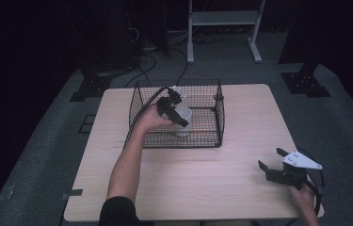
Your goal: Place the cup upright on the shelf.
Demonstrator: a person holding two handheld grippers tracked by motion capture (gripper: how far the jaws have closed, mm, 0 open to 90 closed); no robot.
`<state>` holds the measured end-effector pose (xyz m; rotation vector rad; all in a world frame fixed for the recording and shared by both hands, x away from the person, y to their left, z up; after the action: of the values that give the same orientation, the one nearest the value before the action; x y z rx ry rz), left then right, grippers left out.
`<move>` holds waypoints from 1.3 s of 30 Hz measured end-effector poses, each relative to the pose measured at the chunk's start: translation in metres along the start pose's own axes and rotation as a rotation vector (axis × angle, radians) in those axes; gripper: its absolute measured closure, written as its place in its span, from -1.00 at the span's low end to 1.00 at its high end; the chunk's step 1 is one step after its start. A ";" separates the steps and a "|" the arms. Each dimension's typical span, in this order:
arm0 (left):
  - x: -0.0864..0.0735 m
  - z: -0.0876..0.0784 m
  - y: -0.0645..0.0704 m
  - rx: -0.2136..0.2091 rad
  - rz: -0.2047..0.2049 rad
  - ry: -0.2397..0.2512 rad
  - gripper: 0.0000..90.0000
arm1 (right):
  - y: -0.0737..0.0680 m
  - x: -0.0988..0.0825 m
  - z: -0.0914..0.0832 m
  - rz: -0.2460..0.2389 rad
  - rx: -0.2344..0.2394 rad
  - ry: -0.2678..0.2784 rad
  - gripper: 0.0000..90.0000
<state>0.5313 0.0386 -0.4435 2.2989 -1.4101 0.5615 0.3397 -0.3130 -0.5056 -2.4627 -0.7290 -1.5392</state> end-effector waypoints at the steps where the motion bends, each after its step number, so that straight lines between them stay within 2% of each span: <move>1: 0.000 -0.002 0.000 0.007 0.000 0.018 -0.73 | 0.000 0.000 0.000 0.000 0.001 0.000 -0.71; 2: 0.000 -0.004 0.001 -0.002 -0.013 0.039 -0.76 | 0.000 0.000 0.000 0.000 0.001 -0.001 -0.71; 4: -0.001 -0.007 0.001 0.003 -0.017 0.040 -0.77 | 0.000 0.000 0.000 0.000 0.003 -0.002 -0.71; 10: 0.003 -0.021 0.005 0.038 0.004 0.067 -0.80 | 0.000 0.000 0.000 0.002 0.003 -0.002 -0.71; 14: 0.004 -0.028 0.007 0.038 0.001 0.091 -0.80 | 0.000 0.000 0.000 0.002 0.003 -0.002 -0.71; 23: 0.009 -0.037 0.018 0.047 0.044 0.111 -0.82 | 0.000 0.000 0.000 0.005 0.001 -0.001 -0.71; 28: 0.009 -0.045 0.022 0.057 0.045 0.131 -0.84 | 0.000 0.000 0.000 0.005 -0.001 -0.002 -0.71; 33: 0.006 -0.055 0.030 0.070 0.064 0.162 -0.84 | 0.001 0.000 0.000 0.008 -0.002 -0.003 -0.71; 39: -0.007 -0.067 0.035 0.077 0.047 0.196 -0.84 | 0.000 0.000 0.000 0.007 -0.005 -0.004 -0.71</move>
<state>0.4880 0.0641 -0.3865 2.2037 -1.3730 0.8442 0.3396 -0.3137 -0.5058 -2.4702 -0.7166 -1.5360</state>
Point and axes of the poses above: each handheld gripper's, and its own axes: z roughly forward along the jaws, x roughly out of its top, y roughly to its right, the point moved 6 cm from there along z, roughly forward along the jaws, and after that the axes turned 2 degrees about -y, right-handed, at the moved point
